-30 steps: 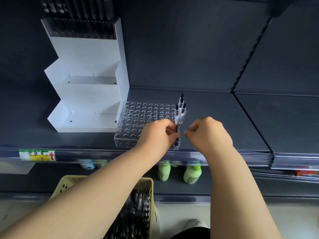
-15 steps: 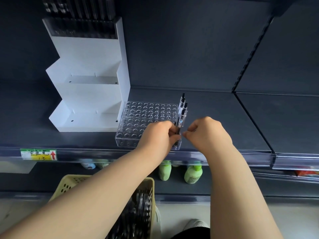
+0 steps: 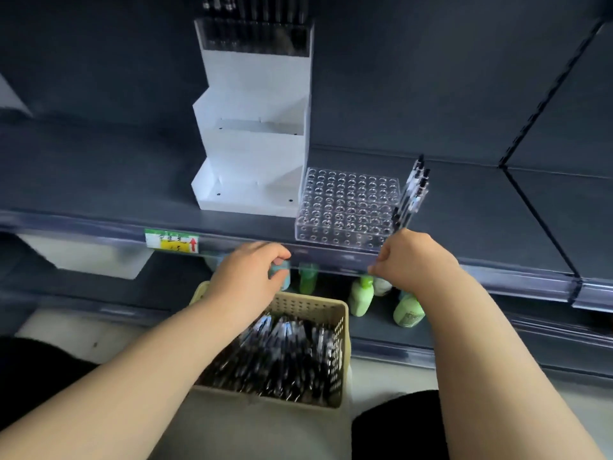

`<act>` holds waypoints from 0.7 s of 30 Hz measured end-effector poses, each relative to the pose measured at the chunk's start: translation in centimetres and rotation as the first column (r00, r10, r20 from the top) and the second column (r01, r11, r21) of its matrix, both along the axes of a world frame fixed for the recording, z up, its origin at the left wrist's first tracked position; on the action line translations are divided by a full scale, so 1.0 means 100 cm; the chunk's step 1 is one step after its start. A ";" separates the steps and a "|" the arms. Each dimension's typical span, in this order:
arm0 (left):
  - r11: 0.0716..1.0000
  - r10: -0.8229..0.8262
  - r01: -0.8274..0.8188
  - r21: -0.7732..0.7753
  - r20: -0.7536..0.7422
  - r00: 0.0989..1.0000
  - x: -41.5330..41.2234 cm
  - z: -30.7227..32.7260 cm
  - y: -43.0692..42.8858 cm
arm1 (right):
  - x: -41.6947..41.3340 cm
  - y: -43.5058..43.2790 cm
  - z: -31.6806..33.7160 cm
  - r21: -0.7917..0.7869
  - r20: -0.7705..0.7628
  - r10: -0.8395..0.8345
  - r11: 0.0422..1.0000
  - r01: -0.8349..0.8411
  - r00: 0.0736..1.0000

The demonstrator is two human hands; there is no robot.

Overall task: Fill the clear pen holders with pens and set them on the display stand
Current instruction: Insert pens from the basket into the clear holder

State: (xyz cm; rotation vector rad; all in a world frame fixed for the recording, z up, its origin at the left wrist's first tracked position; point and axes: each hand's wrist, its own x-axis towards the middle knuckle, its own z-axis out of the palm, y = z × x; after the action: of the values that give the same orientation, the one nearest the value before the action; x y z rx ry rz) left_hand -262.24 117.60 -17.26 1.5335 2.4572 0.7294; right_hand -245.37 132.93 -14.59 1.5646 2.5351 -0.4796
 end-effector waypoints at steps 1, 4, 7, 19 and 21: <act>0.999 0.009 -0.010 -0.053 -0.015 1.000 -0.006 -0.006 -0.012 | -0.006 -0.007 -0.005 -0.014 0.023 0.037 0.999 -0.037 0.999; 0.987 0.051 -0.052 -0.155 -0.011 0.999 -0.021 -0.026 -0.053 | -0.028 -0.034 -0.020 -0.085 0.066 0.124 0.989 -0.118 0.990; 0.974 0.120 -0.107 -0.198 0.054 0.991 -0.031 -0.044 -0.081 | -0.043 -0.058 -0.033 -0.090 0.087 0.148 0.986 -0.140 0.985; 0.945 0.256 -0.168 -0.280 0.314 0.914 -0.047 -0.107 -0.098 | -0.069 -0.142 -0.123 -0.326 -0.112 -0.073 0.945 0.032 0.991; 0.941 0.238 -0.145 -0.305 0.296 0.925 -0.044 -0.115 -0.091 | -0.077 -0.147 -0.134 -0.345 -0.128 -0.080 0.938 0.031 0.989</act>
State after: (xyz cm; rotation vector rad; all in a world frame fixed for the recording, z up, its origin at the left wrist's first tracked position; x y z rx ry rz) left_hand -266.60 108.49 -28.72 0.9887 2.3527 0.5809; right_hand -253.07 118.21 -28.03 1.5188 2.3390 -1.0110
